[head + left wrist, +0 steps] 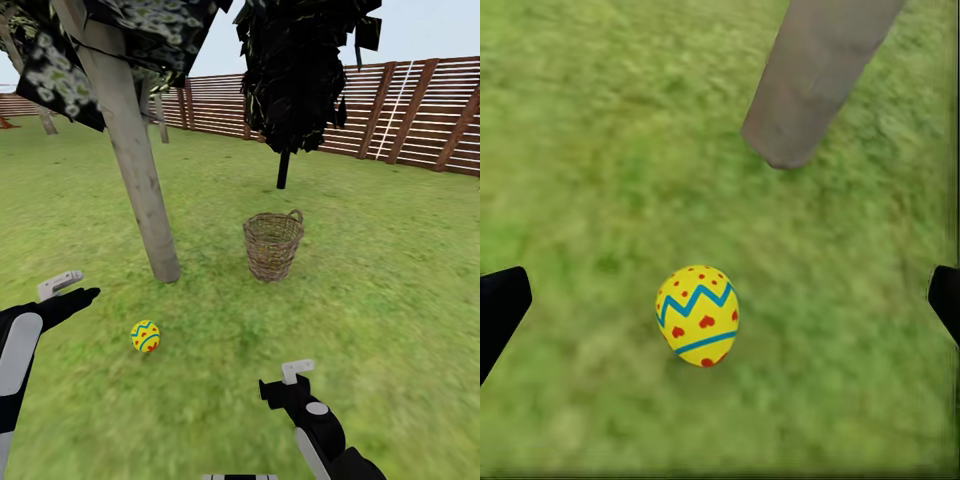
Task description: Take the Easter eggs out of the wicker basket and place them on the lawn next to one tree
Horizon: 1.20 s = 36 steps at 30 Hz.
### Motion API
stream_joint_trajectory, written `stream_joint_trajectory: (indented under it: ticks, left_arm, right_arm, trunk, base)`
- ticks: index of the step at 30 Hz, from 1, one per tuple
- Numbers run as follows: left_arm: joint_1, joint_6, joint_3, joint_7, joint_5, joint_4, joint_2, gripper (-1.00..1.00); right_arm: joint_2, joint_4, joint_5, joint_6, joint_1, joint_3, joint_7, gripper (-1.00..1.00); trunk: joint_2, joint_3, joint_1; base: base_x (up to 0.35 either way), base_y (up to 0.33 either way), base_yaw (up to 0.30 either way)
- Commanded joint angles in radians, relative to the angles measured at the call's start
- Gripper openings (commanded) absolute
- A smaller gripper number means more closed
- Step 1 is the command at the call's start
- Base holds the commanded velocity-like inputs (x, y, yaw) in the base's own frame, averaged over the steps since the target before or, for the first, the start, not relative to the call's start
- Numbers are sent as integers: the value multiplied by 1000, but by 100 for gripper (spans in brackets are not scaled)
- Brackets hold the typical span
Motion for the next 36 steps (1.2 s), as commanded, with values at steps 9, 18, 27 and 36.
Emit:
stream_joint_trajectory:
  ticks: [9,18,27,36]
  left_arm:
    - [-1,3,0,10,9,-1,0,100]
    - [-1,3,0,10,9,-1,0,100]
    - [-1,3,0,8,9,-1,0,100]
    - [-1,3,-1,9,9,-1,0,100]
  right_arm:
    - [1,15,-10,2,-1,2,-10,100]
    - [1,23,-12,2,-1,3,-9,100]
    - [1,44,-11,1,-1,2,-8,100]
    - [2,52,-10,1,-1,2,-9,100]
  trunk:
    - [0,-1,0]
    - [0,0,0]
    - [0,3,0]
    - [0,4,0]
  base:
    - [0,-284,-134]
    - [8,-282,-264]
    - [190,-188,-275]
    - [304,-99,-83]
